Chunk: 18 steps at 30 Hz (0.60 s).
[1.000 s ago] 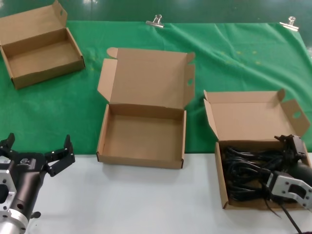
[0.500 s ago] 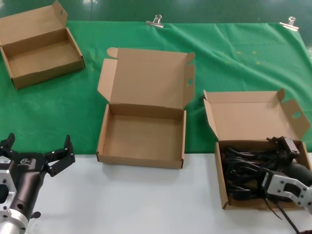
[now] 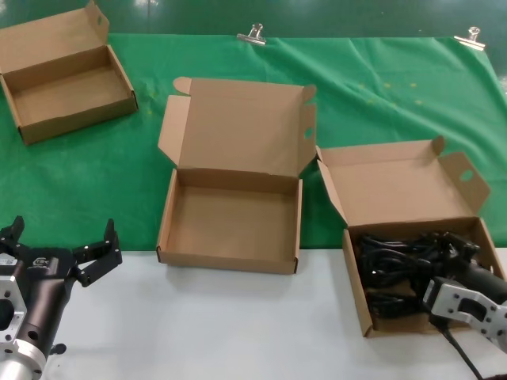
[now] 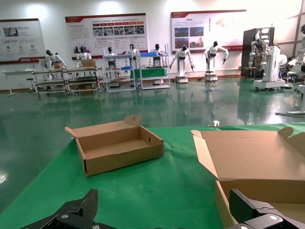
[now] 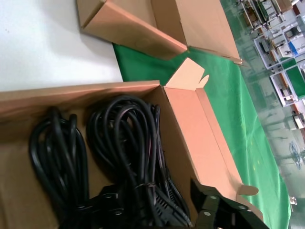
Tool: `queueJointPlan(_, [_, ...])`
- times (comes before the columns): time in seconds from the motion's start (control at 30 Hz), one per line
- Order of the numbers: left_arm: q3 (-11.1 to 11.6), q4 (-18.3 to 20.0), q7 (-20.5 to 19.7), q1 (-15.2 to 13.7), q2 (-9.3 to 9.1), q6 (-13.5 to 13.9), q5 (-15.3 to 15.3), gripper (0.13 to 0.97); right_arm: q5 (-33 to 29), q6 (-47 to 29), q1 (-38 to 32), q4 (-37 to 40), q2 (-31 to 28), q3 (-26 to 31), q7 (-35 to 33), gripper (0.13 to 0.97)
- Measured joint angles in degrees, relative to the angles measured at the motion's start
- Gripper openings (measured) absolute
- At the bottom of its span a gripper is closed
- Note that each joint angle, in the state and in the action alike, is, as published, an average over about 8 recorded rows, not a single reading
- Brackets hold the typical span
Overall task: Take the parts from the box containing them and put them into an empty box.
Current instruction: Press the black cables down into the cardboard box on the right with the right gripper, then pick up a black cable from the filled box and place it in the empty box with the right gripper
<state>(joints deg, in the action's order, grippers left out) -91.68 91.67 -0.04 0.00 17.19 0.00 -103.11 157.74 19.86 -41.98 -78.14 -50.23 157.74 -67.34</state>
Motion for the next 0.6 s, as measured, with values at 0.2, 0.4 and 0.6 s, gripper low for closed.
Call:
queueJointPlan(0.2, [0.0,0.0,0.0,0.0,0.0,0.0,0.0,0.966,0.0,0.6,0.6,-1.8,-0.9,0.0,1.0,0.479])
queueJointPlan(0.4, [0.0,0.0,0.0,0.0,0.0,0.0,0.0,0.966,0.0,1.0,1.2,-3.0,-1.6,0.0,1.8,0.355])
queueJointPlan(0.6, [0.0,0.0,0.0,0.0,0.0,0.0,0.0,0.966,0.0,1.1,1.8,-4.0,-2.2,0.0,2.5,0.261])
